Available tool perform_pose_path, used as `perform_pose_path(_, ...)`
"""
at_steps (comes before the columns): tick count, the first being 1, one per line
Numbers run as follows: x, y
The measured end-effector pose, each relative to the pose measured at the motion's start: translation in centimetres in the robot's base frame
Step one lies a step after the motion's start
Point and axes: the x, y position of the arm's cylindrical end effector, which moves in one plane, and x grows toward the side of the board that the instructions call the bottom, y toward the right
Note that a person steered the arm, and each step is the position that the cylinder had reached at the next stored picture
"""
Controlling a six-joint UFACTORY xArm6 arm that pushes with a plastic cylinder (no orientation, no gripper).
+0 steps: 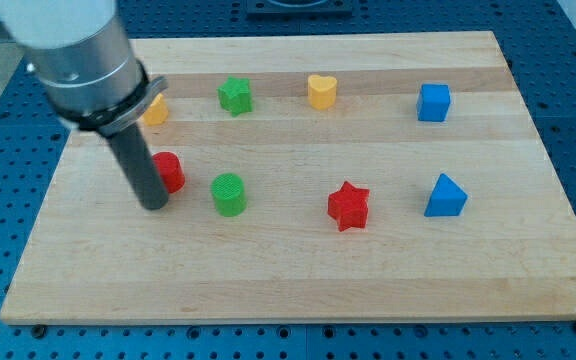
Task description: Move the red circle to the top left corner
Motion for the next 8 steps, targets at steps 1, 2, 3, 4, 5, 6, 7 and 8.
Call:
perform_pose_path(1,-6.7,0.6)
perform_pose_path(2,-10.0,0.4)
perform_pose_path(3,-7.0,0.4)
perform_pose_path(4,-6.7,3.1)
perform_pose_path(5,-11.3,3.5)
perform_pose_path(6,-16.6,1.1)
perform_pose_path(7,-18.3,-0.1)
perform_pose_path(8,-18.4,0.1)
